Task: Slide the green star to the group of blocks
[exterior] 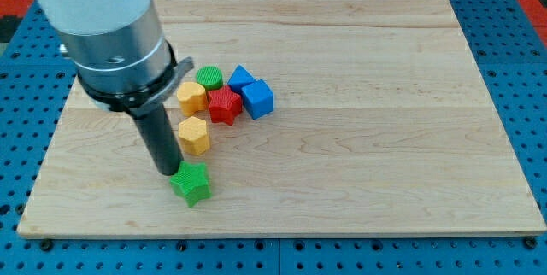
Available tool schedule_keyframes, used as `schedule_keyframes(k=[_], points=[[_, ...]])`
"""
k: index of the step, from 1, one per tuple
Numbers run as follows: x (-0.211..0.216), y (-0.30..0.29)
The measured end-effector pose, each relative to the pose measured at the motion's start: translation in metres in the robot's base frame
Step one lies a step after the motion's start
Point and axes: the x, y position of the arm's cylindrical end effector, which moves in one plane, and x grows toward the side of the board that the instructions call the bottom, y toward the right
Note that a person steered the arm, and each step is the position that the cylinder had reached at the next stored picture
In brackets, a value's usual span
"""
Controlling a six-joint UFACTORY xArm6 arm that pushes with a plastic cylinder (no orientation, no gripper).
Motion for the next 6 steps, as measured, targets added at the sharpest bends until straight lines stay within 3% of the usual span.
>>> schedule_keyframes(k=[2,3,4,5,6], points=[[-0.038,0.003],[-0.036,-0.021],[0.016,-0.069],[0.067,-0.02],[0.05,0.033]])
